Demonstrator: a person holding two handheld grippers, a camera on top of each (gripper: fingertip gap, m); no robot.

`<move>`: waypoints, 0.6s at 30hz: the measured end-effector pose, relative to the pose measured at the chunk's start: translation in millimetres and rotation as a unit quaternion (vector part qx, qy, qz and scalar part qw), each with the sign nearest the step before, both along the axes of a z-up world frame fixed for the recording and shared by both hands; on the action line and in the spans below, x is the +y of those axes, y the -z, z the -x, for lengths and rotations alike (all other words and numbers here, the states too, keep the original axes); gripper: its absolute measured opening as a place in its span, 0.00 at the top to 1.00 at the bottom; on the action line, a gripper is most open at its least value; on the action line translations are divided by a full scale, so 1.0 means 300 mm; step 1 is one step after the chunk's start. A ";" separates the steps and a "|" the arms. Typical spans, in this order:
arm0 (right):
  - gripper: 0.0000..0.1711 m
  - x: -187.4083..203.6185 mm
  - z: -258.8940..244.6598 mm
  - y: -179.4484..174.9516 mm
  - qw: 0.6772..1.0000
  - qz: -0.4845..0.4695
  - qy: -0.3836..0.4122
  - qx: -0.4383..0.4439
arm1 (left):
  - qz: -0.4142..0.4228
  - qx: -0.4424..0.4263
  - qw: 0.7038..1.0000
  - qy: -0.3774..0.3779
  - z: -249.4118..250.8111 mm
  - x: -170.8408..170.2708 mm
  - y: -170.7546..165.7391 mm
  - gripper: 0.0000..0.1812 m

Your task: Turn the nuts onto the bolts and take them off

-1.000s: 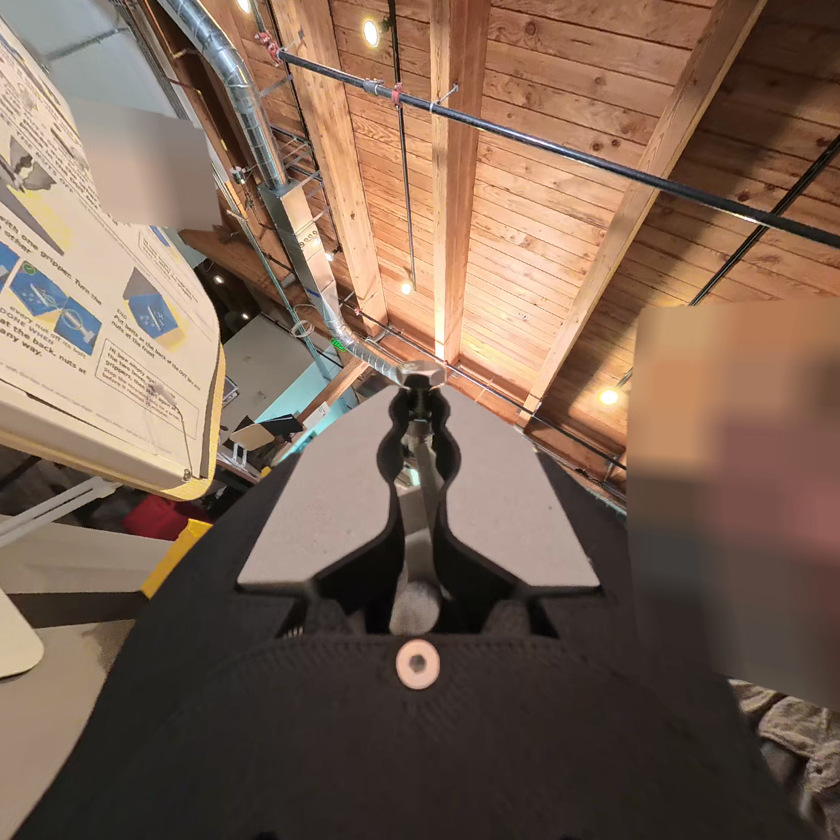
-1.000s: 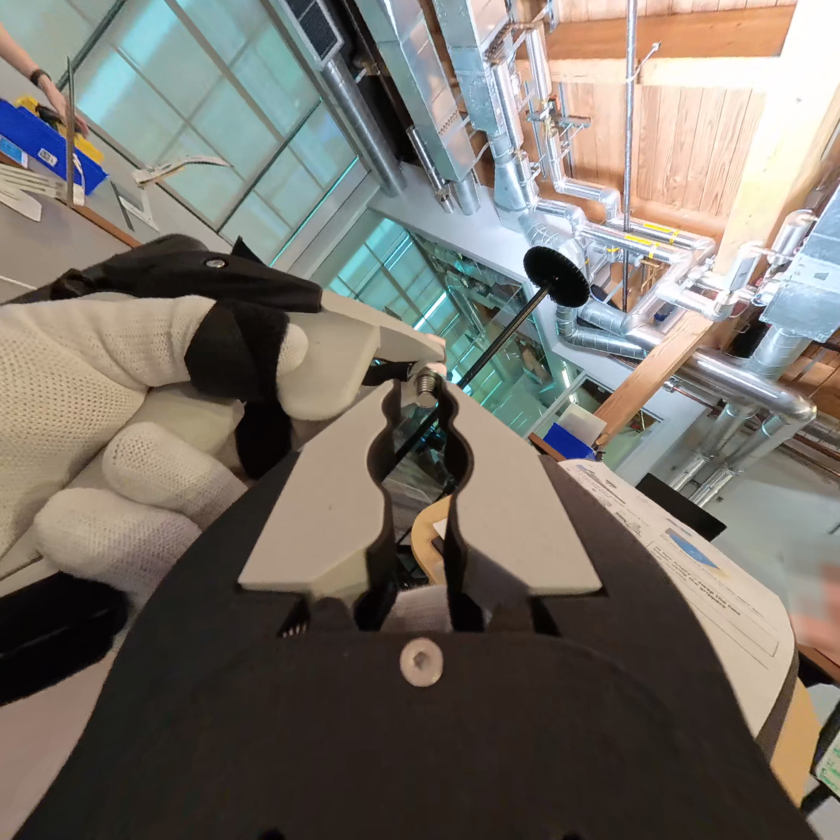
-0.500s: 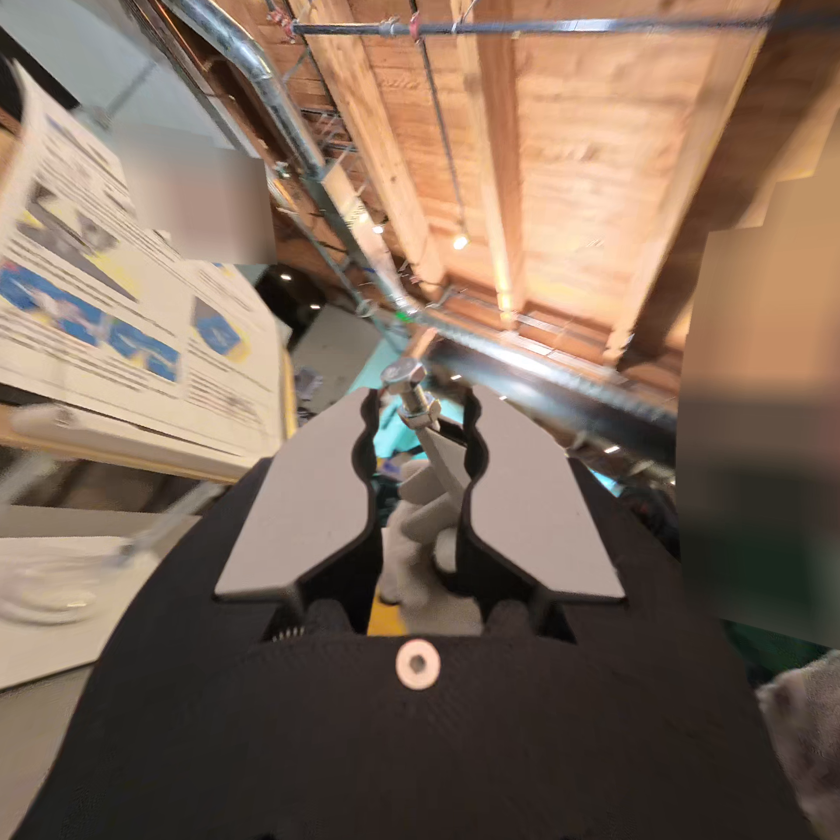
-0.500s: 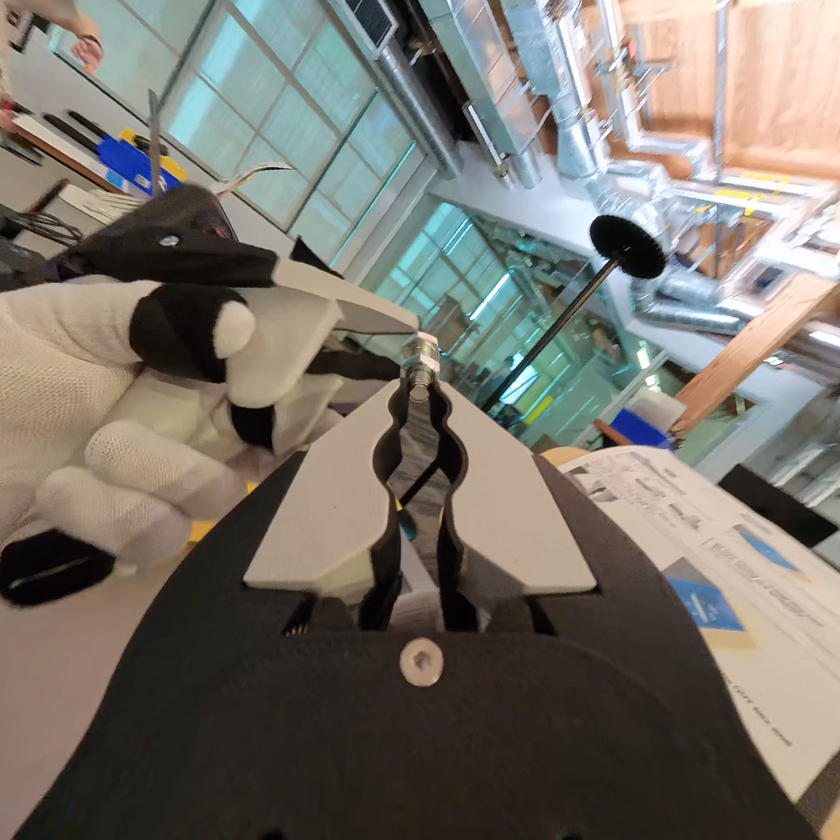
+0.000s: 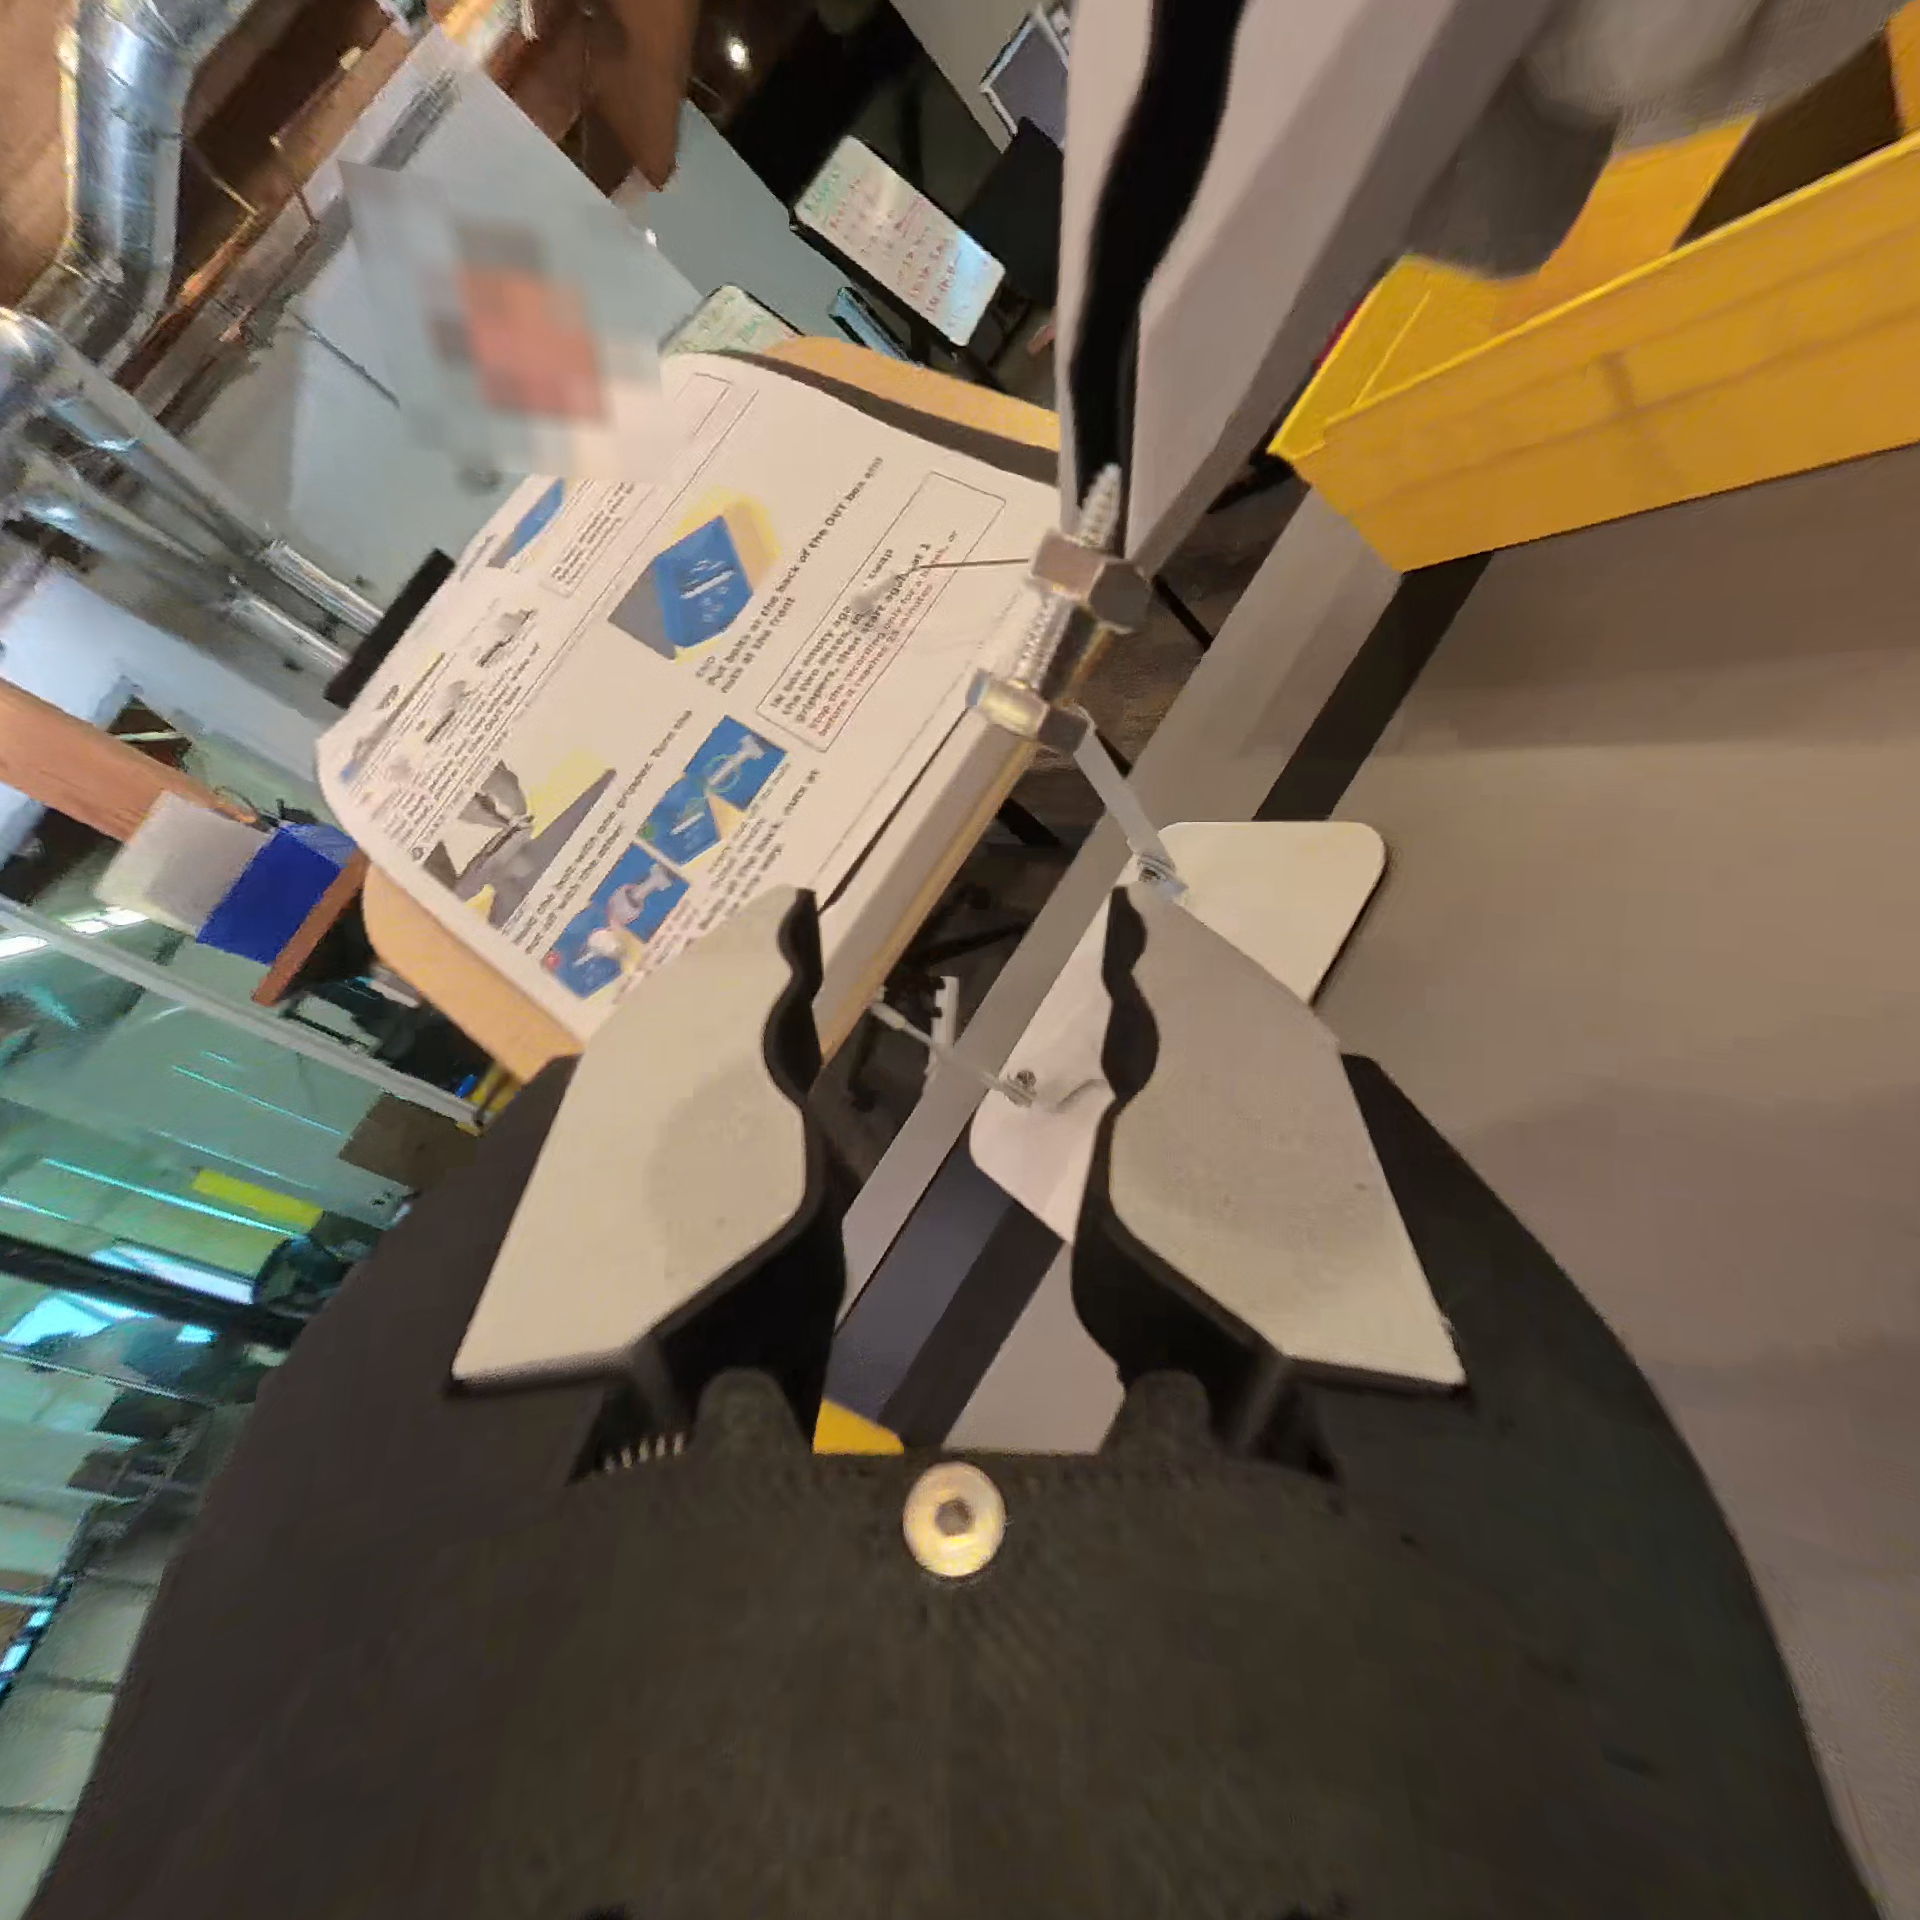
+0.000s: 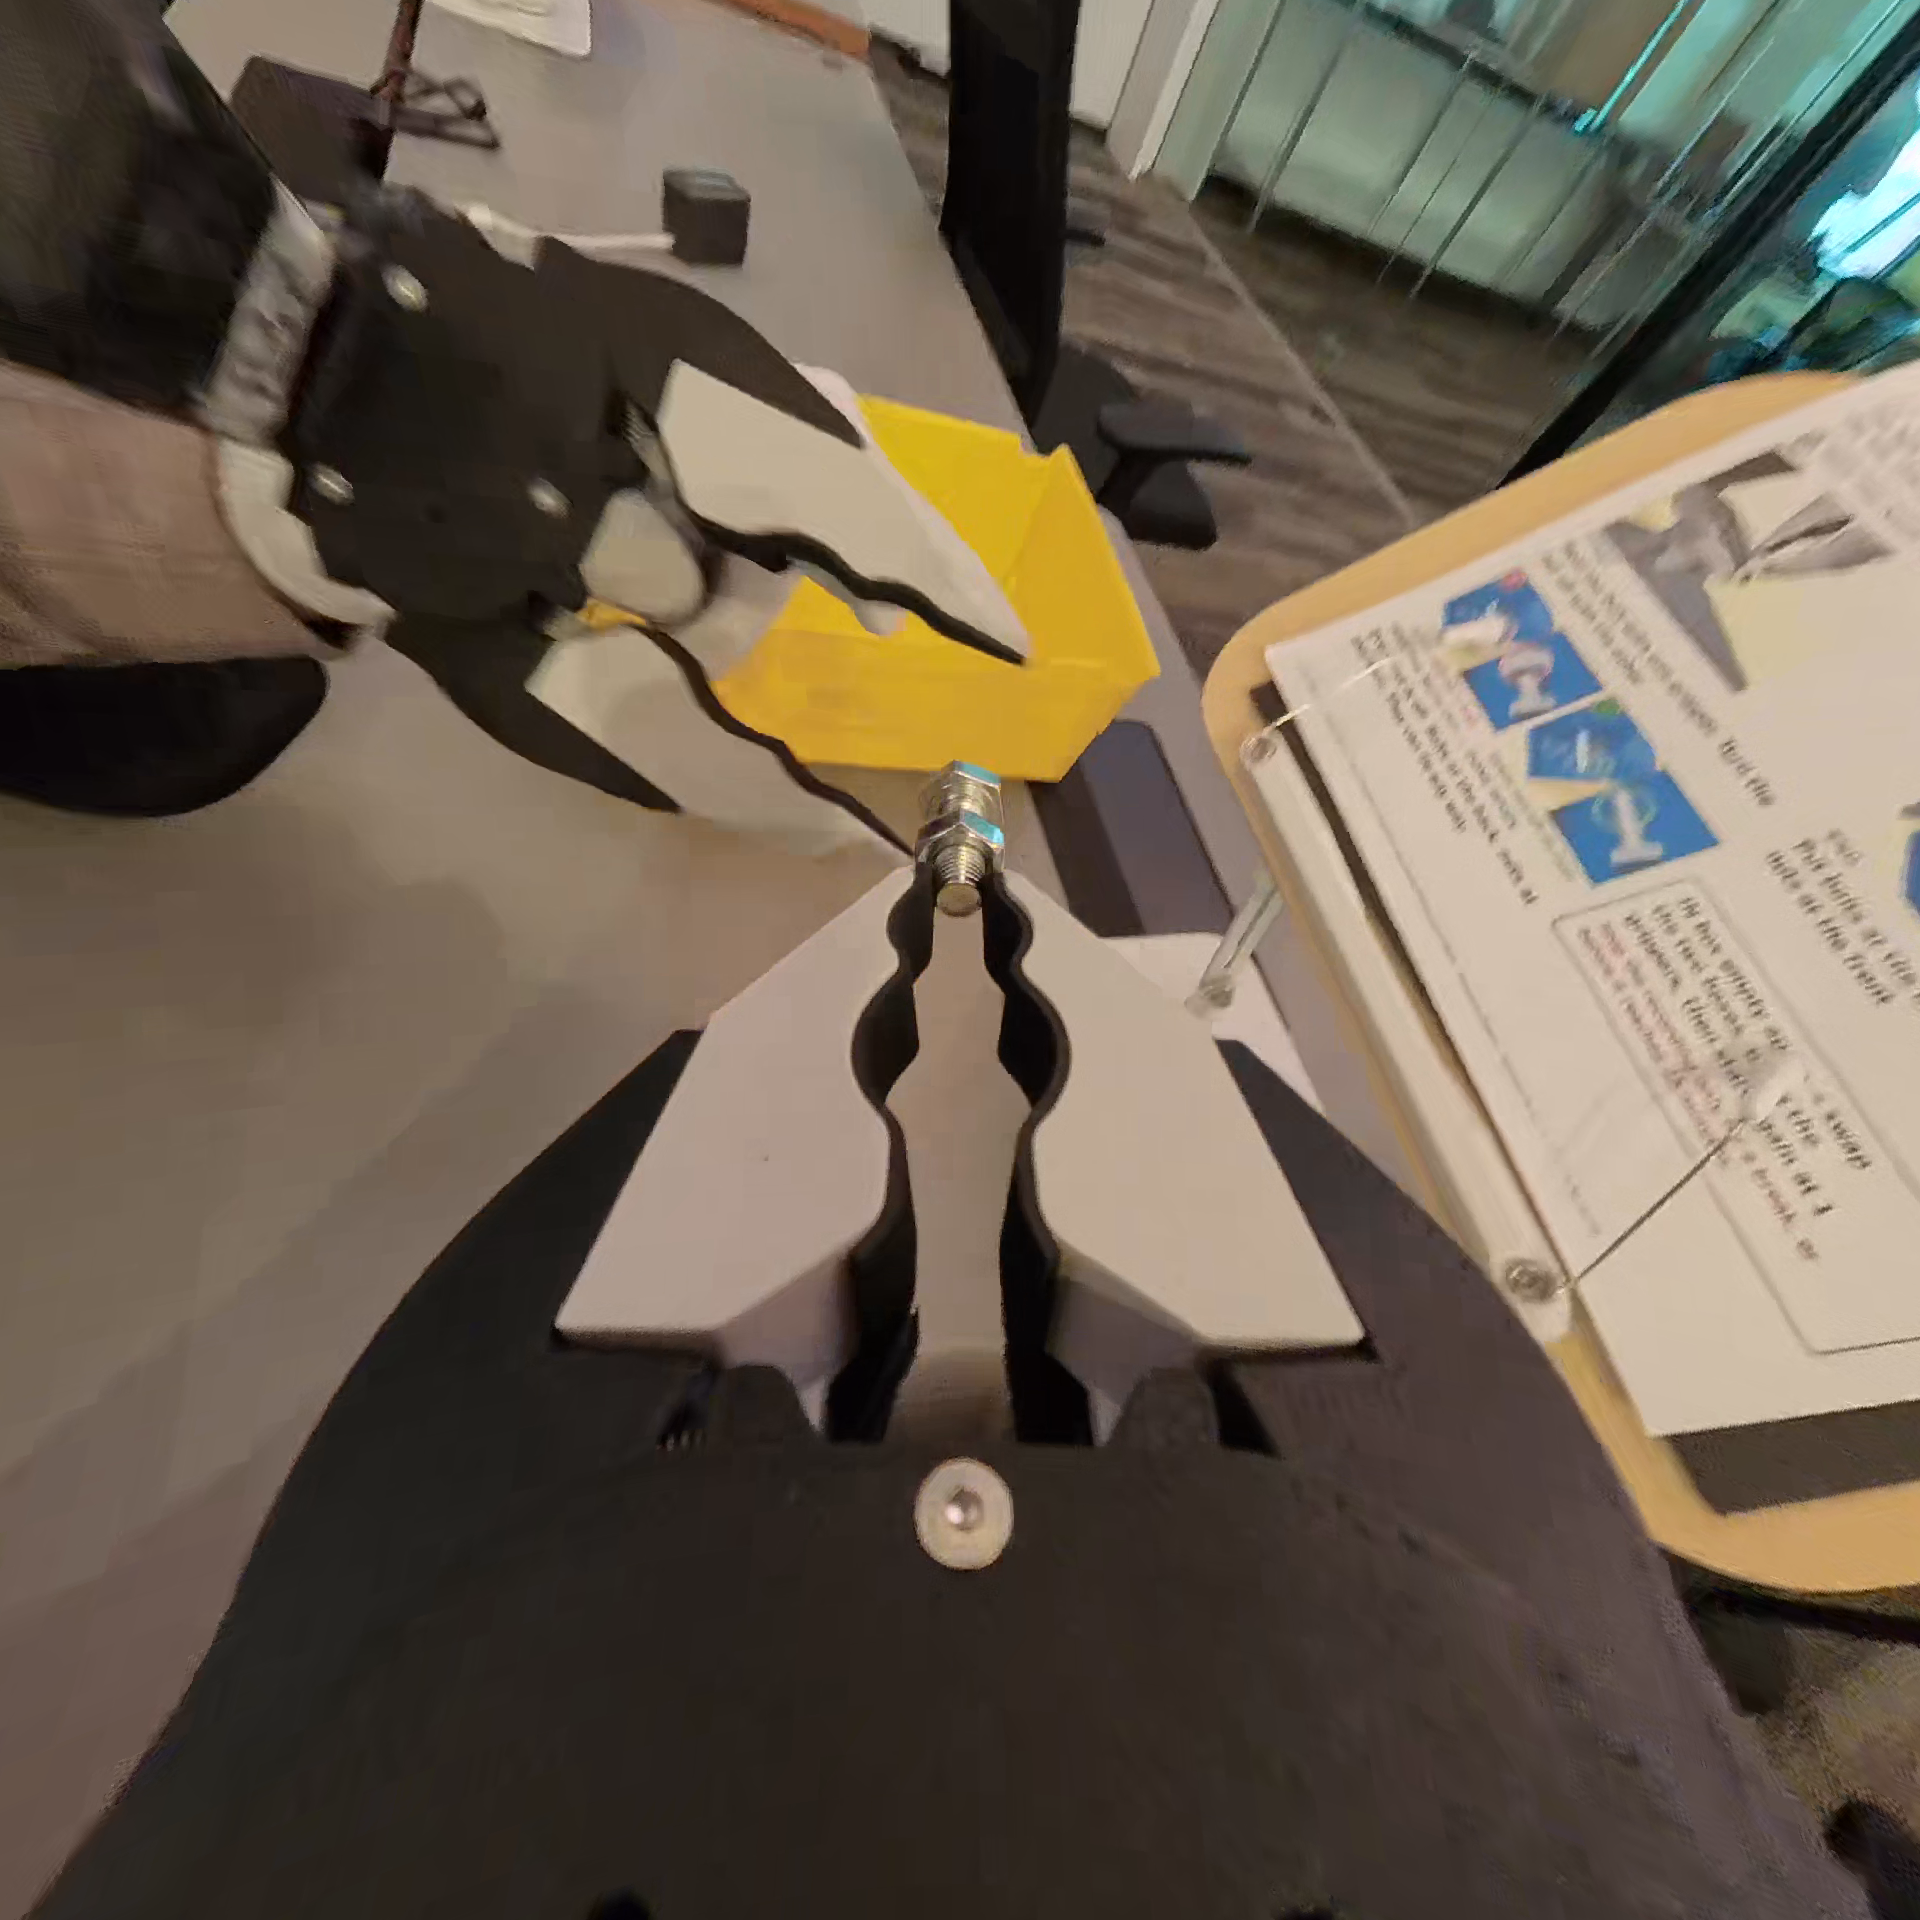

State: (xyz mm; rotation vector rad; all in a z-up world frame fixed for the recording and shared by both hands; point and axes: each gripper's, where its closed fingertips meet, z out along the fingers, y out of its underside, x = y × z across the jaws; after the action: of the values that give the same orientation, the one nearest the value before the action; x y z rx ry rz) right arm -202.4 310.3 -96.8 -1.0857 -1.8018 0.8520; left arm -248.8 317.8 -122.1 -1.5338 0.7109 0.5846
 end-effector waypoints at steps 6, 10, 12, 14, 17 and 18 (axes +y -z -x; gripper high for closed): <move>0.96 0.031 -0.007 0.132 0.996 0.021 0.008 -0.088 | -0.076 0.035 0.995 -0.058 -0.003 0.132 0.107 0.70; 0.96 0.018 0.029 0.203 0.992 0.054 0.004 -0.118 | -0.114 0.084 0.985 -0.095 0.013 0.143 0.137 0.77; 0.96 0.006 0.039 0.229 0.989 0.063 -0.002 -0.130 | -0.109 0.107 0.983 -0.099 0.030 0.149 0.171 0.79; 0.96 -0.002 0.053 0.248 0.988 0.068 0.000 -0.137 | -0.104 0.120 0.982 -0.103 0.048 0.152 0.196 0.80; 0.96 -0.013 0.073 0.264 0.987 0.076 0.001 -0.140 | -0.104 0.137 0.980 -0.103 0.044 0.152 0.202 0.81; 0.96 -0.014 0.079 0.268 0.987 0.077 0.002 -0.139 | -0.105 0.139 0.979 -0.102 0.039 0.152 0.203 0.81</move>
State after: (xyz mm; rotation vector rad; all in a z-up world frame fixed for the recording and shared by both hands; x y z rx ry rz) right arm -226.1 306.0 -177.1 -1.3635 -1.9841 0.8841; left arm -260.5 363.4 -183.1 -1.3496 0.6808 1.0125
